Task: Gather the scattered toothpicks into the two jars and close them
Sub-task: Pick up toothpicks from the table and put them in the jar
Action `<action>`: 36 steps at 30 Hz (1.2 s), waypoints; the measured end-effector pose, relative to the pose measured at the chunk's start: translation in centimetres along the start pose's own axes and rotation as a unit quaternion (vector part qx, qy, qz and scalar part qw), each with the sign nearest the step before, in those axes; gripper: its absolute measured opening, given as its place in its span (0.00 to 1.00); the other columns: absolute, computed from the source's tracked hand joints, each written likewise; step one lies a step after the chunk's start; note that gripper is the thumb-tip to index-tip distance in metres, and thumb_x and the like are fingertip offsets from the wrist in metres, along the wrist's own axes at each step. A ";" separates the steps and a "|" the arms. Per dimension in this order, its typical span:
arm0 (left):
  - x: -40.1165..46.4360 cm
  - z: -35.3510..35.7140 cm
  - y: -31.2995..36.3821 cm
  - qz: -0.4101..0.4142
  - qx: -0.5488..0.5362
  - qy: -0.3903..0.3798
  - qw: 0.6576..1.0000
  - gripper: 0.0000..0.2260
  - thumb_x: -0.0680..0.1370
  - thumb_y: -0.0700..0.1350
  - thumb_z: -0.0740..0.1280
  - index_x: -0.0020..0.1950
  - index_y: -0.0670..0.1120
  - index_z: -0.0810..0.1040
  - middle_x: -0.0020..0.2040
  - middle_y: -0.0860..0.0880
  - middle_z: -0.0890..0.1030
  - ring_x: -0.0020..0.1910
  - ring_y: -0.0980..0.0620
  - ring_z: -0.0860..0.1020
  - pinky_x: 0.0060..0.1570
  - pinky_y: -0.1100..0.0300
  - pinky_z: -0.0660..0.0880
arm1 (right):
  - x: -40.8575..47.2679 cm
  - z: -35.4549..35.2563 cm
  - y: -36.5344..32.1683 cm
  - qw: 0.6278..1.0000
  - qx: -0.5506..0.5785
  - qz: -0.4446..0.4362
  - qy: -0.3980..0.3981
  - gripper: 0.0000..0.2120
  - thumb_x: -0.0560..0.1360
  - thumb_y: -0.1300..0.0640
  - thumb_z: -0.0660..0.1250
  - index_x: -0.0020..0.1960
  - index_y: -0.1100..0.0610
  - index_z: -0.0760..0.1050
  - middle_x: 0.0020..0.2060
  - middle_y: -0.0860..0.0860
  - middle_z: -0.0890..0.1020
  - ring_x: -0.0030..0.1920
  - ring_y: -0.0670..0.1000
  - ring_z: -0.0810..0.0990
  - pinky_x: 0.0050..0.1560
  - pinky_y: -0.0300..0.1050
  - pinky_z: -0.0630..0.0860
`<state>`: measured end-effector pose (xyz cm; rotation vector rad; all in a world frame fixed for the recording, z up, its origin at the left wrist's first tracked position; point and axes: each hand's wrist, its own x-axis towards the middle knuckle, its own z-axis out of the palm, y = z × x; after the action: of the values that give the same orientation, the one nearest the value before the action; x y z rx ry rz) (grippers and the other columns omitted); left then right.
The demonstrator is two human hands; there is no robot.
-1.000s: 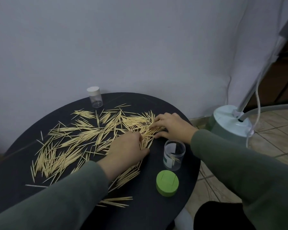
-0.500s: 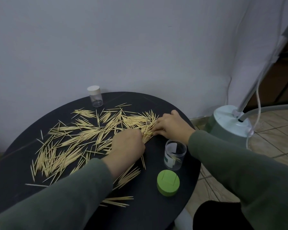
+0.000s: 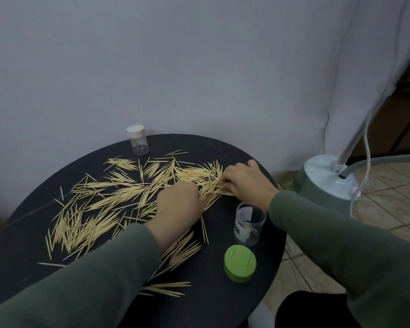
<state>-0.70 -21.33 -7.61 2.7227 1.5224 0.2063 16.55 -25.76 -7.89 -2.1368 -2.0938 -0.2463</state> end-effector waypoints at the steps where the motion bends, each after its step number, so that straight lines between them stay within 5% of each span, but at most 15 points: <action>1: 0.1 0.0 0.0 -0.004 0.000 -0.004 1.000 0.09 0.79 0.49 0.64 0.56 0.51 0.80 0.49 0.51 0.81 0.48 0.49 0.80 0.40 0.58 0.71 | 0.0 -0.1 0.0 1.000 0.010 0.007 0.001 0.11 0.80 0.48 0.60 0.58 0.49 0.77 0.56 0.45 0.78 0.57 0.49 0.72 0.60 0.49 0.58; 13: 0.0 -0.8 0.2 0.033 0.084 0.011 0.996 0.08 0.79 0.45 0.63 0.54 0.49 0.80 0.42 0.50 0.77 0.47 0.49 0.79 0.38 0.58 0.71 | -1.0 -1.0 0.0 0.983 0.157 0.078 0.053 0.06 0.77 0.46 0.65 0.51 0.46 0.79 0.46 0.43 0.76 0.51 0.45 0.73 0.63 0.49 0.61; 18: -0.1 -0.7 0.0 0.043 0.085 0.024 0.995 0.09 0.79 0.47 0.63 0.56 0.47 0.80 0.52 0.49 0.78 0.53 0.48 0.75 0.46 0.56 0.75 | -1.8 -1.6 0.0 0.964 0.239 0.101 0.062 0.02 0.76 0.46 0.67 0.47 0.44 0.76 0.43 0.42 0.77 0.46 0.43 0.75 0.65 0.52 0.65; 23: 0.5 -0.6 -0.7 0.014 0.035 0.017 0.999 0.09 0.78 0.48 0.66 0.55 0.50 0.82 0.50 0.51 0.80 0.49 0.50 0.78 0.42 0.57 0.75 | -2.5 -3.1 0.0 0.933 0.333 0.116 0.076 0.04 0.75 0.49 0.69 0.44 0.41 0.75 0.42 0.46 0.81 0.45 0.50 0.79 0.57 0.55 0.75; 28: 0.3 -1.6 -1.2 -0.013 -0.103 -0.036 0.994 0.10 0.78 0.55 0.66 0.53 0.54 0.83 0.41 0.53 0.81 0.39 0.53 0.78 0.41 0.57 0.79 | -3.7 -5.0 -0.2 0.879 0.455 0.106 0.097 0.05 0.76 0.57 0.68 0.44 0.47 0.77 0.40 0.48 0.81 0.40 0.42 0.78 0.46 0.35 0.77; 31: 0.0 -2.2 -1.2 -0.024 -0.224 -0.069 0.972 0.10 0.78 0.53 0.66 0.56 0.52 0.82 0.48 0.53 0.83 0.37 0.55 0.76 0.45 0.57 0.78 | -4.6 -5.7 -0.3 0.852 0.505 0.097 0.095 0.05 0.77 0.58 0.66 0.46 0.49 0.78 0.40 0.45 0.81 0.42 0.39 0.79 0.48 0.31 0.76; 36: -1.5 -3.4 -0.6 -0.070 -0.502 -0.096 0.857 0.14 0.78 0.48 0.68 0.61 0.46 0.80 0.62 0.49 0.79 0.54 0.55 0.72 0.53 0.57 0.68 | -6.0 -6.3 -1.0 0.830 0.546 0.087 0.071 0.04 0.77 0.59 0.66 0.46 0.51 0.78 0.39 0.44 0.80 0.42 0.39 0.79 0.50 0.36 0.77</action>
<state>-2.39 -22.41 -4.48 1.7318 1.0778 0.5257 15.36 -32.93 -3.06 -1.4645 -1.3435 0.6462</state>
